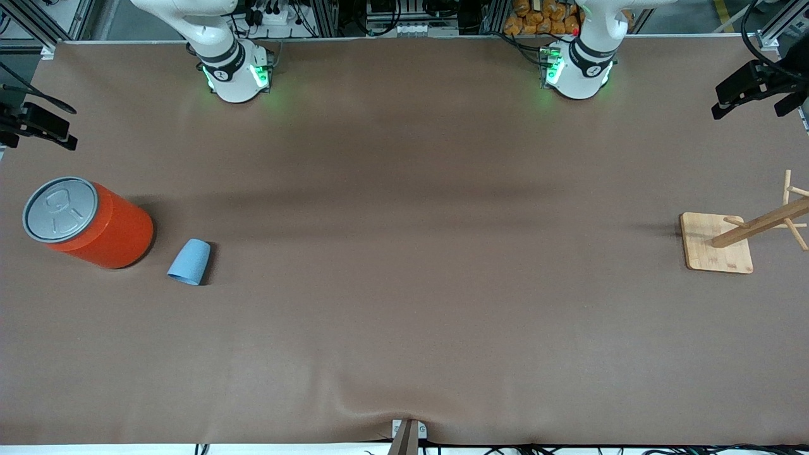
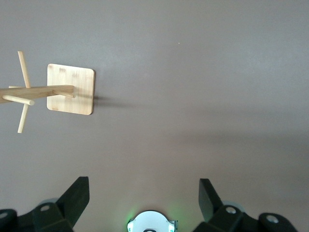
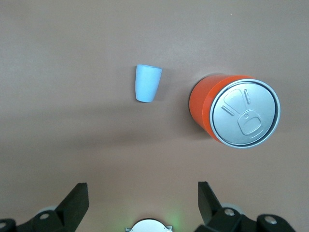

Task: Flip cup
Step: 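Reach the right gripper down to the blue cup beside the orange can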

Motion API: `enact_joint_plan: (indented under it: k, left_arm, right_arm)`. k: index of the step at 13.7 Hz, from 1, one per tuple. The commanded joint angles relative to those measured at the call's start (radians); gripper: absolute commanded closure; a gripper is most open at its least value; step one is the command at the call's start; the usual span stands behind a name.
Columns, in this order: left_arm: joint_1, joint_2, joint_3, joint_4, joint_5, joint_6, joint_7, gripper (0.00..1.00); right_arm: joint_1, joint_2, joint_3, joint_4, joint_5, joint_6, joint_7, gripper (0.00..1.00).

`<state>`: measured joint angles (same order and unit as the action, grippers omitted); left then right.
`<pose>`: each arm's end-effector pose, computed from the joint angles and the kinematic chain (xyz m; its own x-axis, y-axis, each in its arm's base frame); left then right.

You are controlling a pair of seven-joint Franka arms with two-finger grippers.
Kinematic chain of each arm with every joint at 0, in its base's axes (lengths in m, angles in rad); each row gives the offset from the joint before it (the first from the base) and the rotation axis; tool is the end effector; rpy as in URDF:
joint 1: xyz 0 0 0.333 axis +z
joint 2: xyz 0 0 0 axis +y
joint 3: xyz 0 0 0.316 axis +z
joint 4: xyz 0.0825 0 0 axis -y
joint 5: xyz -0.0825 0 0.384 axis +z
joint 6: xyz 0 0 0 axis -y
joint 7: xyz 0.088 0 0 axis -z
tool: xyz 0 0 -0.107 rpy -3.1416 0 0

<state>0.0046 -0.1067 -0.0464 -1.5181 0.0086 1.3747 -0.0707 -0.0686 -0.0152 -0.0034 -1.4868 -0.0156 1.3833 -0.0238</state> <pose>0.4980 -0.0214 0.6882 0.9989 0.0310 -0.0357 0.0305 -0.9994 -0.0160 0.5283 -0.0400 0.6560 0.9948 -0.0508 -0.0885 -0.0498 -0.9987 0.0134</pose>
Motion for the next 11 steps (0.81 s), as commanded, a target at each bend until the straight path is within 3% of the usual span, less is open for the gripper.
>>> enact_joint_plan:
  k: [1,5,7,11]
  left_arm:
    - [0.006,0.024,-0.003,0.035,-0.004,-0.006,0.003,0.00]
    - [0.003,0.041,-0.001,0.053,0.001,-0.008,0.008,0.00]
    - [0.005,0.036,-0.009,0.045,-0.001,-0.006,-0.012,0.00]
    - [0.012,0.029,-0.004,0.030,-0.001,0.009,-0.011,0.00]
  right_arm:
    - [0.010,-0.009,-0.007,0.005,0.008,0.003,-0.005,0.00]
    - [0.012,-0.003,-0.009,0.004,0.008,0.003,-0.005,0.00]
    - [0.024,0.006,-0.009,-0.048,0.008,0.023,-0.007,0.00]
    - [0.050,0.088,-0.009,-0.208,-0.007,0.244,-0.008,0.00]
